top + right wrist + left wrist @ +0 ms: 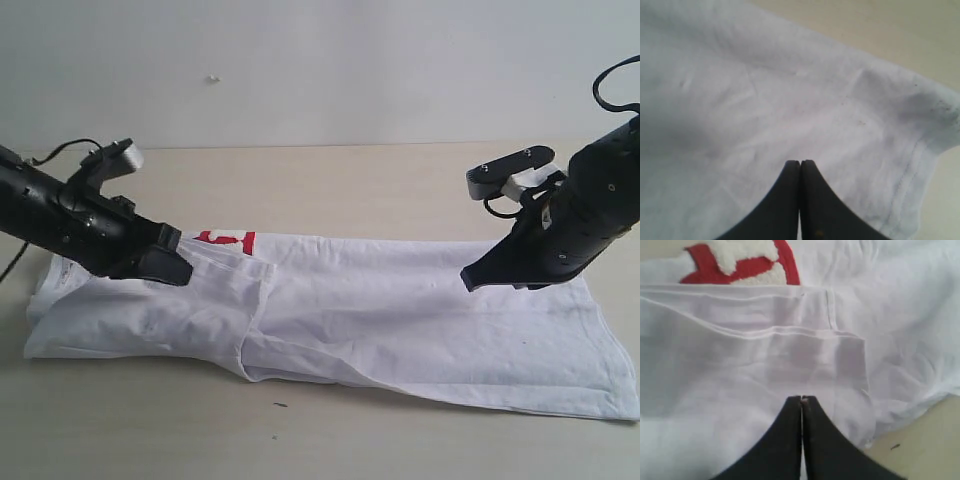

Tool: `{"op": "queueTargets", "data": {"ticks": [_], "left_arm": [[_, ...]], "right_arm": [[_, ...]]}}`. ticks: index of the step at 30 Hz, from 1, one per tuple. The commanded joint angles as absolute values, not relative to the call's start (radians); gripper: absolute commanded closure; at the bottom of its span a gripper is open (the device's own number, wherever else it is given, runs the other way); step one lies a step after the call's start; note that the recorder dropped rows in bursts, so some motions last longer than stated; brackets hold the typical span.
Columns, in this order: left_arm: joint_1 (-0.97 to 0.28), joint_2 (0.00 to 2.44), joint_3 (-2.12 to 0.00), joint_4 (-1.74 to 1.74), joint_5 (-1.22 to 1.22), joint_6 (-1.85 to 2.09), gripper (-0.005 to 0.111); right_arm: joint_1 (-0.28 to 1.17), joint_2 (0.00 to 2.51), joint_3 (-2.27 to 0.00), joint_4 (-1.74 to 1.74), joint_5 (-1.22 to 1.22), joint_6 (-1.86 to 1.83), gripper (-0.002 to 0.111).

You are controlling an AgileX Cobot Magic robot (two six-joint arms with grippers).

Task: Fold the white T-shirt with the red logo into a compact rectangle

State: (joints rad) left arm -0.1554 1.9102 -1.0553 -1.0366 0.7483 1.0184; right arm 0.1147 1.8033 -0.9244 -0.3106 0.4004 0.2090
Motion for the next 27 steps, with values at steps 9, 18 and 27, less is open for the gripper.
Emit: {"op": "queueTargets", "data": {"ticks": [9, 18, 27], "left_arm": [[-0.182, 2.093, -1.113, -1.245, 0.641, 1.094, 0.083], [-0.153, 2.103, -1.119, -1.268, 0.560, 1.093, 0.076], [-0.133, 2.099, -1.119, -1.189, 0.733, 1.100, 0.076]], "right_arm": [[0.117, 1.793, -0.923, -0.311, 0.397, 0.202, 0.108], [0.117, 1.797, -0.923, -0.309, 0.455, 0.092, 0.108], [0.117, 1.958, -0.923, -0.323, 0.475, 0.100, 0.108]]}}
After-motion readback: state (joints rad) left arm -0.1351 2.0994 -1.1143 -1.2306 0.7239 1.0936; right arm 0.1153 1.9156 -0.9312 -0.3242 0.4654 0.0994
